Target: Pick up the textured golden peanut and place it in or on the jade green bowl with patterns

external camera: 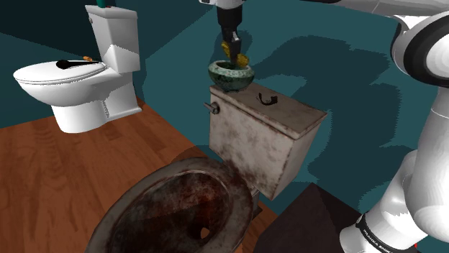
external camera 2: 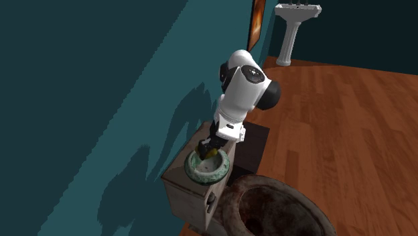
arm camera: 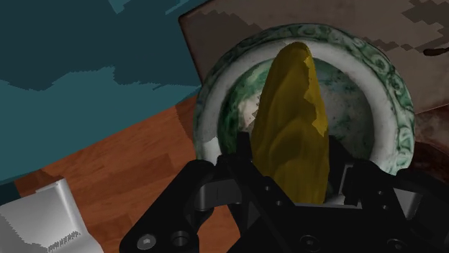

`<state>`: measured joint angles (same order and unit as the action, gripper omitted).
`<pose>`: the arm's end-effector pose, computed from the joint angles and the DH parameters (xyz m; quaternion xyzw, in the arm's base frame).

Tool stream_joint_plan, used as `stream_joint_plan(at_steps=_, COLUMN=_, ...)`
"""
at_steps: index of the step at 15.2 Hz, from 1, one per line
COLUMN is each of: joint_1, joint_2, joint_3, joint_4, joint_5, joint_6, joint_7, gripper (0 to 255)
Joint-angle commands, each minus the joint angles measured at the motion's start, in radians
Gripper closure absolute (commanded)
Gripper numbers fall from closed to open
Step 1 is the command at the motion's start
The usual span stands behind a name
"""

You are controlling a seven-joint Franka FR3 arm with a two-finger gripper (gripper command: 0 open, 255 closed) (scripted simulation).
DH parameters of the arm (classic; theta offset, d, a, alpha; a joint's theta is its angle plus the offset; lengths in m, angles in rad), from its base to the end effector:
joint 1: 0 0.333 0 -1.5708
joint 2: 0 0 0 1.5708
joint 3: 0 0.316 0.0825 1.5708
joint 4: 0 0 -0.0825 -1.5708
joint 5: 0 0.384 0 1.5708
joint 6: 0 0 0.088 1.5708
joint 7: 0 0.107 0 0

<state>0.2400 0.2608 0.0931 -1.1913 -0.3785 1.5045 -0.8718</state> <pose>0.6072 0.1559 0.6497 0.8217 0.5416 -0.0219 0.1761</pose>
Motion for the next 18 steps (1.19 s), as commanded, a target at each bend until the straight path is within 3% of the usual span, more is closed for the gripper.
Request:
stream_joint_plan(at_steps=1, joint_1=-0.004, joint_2=-0.020, joint_3=0.000, joint_4=-0.058, joint_5=0.003, joint_6=0.036, joint_7=0.012, gripper=255)
stream_joint_plan(at_steps=9, joint_1=-0.004, joint_2=-0.021, joint_3=0.000, joint_4=-0.059, joint_5=0.003, joint_6=0.037, joint_7=0.012, gripper=255)
stream_joint_plan(at_steps=10, joint_1=-0.004, joint_2=-0.021, joint_3=0.000, joint_4=-0.059, joint_5=0.003, joint_6=0.037, joint_7=0.012, gripper=0)
stream_joint_plan(at_steps=15, joint_1=-0.004, joint_2=-0.021, joint_3=0.000, joint_4=-0.060, joint_5=0.003, joint_6=0.038, joint_7=0.012, gripper=0)
stream_joint_plan(at_steps=18, joint_1=0.025, joint_2=0.032, joint_3=0.009, joint_4=0.116, joint_5=-0.011, joint_6=-0.089, joint_7=-0.002, gripper=0)
